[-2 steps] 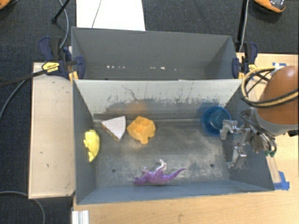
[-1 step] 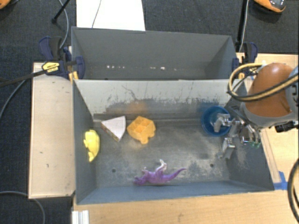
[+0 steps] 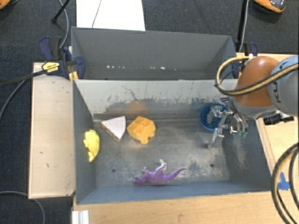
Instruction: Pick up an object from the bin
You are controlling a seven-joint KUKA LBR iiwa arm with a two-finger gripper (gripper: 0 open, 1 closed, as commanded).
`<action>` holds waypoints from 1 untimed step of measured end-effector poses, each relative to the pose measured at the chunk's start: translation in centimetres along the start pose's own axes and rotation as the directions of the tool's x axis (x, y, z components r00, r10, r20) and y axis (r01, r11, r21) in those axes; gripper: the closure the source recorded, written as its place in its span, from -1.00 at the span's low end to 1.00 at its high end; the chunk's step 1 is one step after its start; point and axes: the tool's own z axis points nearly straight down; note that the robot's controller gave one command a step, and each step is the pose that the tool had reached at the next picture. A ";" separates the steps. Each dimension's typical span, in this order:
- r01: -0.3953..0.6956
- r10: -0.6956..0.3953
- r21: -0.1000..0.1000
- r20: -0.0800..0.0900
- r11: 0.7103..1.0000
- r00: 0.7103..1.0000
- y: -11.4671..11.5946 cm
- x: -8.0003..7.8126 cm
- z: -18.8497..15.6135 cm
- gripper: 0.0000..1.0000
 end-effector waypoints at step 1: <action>-0.173 0.173 0.000 -0.001 0.985 0.985 0.4 2.9 0.1 -1.00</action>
Offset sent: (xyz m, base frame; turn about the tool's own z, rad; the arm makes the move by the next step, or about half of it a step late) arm 0.0000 0.0000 0.0000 0.0000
